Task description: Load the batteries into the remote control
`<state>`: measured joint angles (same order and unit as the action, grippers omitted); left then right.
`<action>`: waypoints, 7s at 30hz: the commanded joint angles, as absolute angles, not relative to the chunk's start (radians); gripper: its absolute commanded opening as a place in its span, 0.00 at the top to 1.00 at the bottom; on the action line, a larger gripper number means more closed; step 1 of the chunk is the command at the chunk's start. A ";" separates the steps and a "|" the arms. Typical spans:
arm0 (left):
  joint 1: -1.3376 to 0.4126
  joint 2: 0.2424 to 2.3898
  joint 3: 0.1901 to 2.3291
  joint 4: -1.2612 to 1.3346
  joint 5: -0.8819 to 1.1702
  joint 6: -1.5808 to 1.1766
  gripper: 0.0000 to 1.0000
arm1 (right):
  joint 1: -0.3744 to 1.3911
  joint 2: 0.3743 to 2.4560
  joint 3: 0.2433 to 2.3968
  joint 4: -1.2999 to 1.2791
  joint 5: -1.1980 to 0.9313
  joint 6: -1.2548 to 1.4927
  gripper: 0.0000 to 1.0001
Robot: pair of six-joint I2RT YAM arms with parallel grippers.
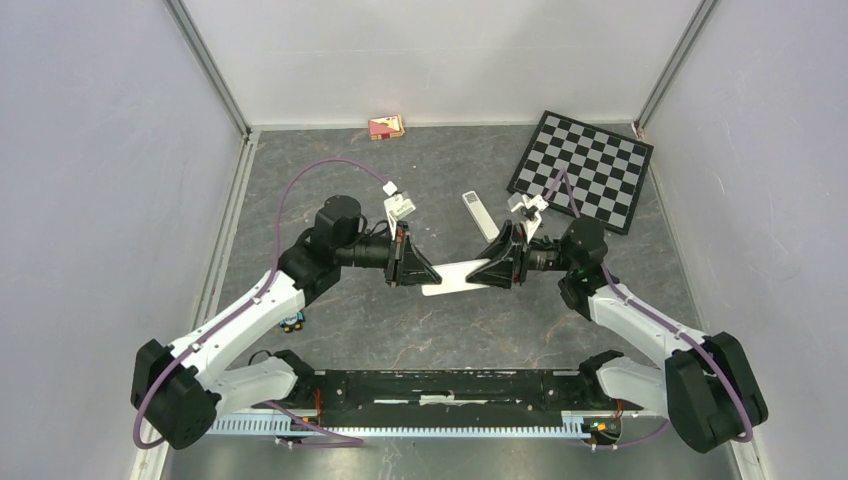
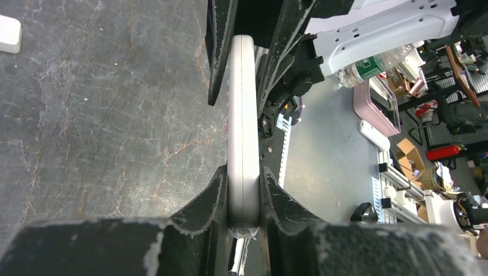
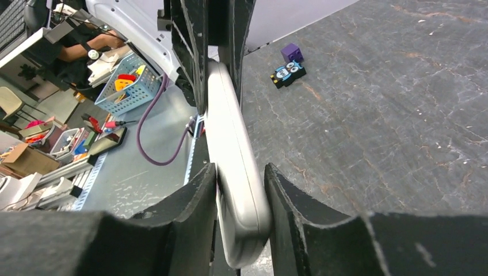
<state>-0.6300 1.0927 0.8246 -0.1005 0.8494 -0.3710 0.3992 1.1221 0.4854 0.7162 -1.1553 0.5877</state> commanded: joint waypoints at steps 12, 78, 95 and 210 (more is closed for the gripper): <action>-0.629 1.035 0.802 0.291 0.837 -0.658 0.37 | 0.418 1.310 0.409 1.958 -1.032 1.502 1.00; -0.617 0.977 0.607 0.705 0.326 -1.273 0.98 | 0.643 1.161 0.305 1.203 -0.347 1.165 0.84; -0.570 0.989 0.626 0.673 0.387 -1.237 0.98 | 0.619 1.179 0.403 0.822 -0.299 1.109 0.46; -0.569 1.191 0.649 0.183 0.179 -0.704 0.98 | 0.623 1.312 0.343 0.858 -0.339 1.224 1.00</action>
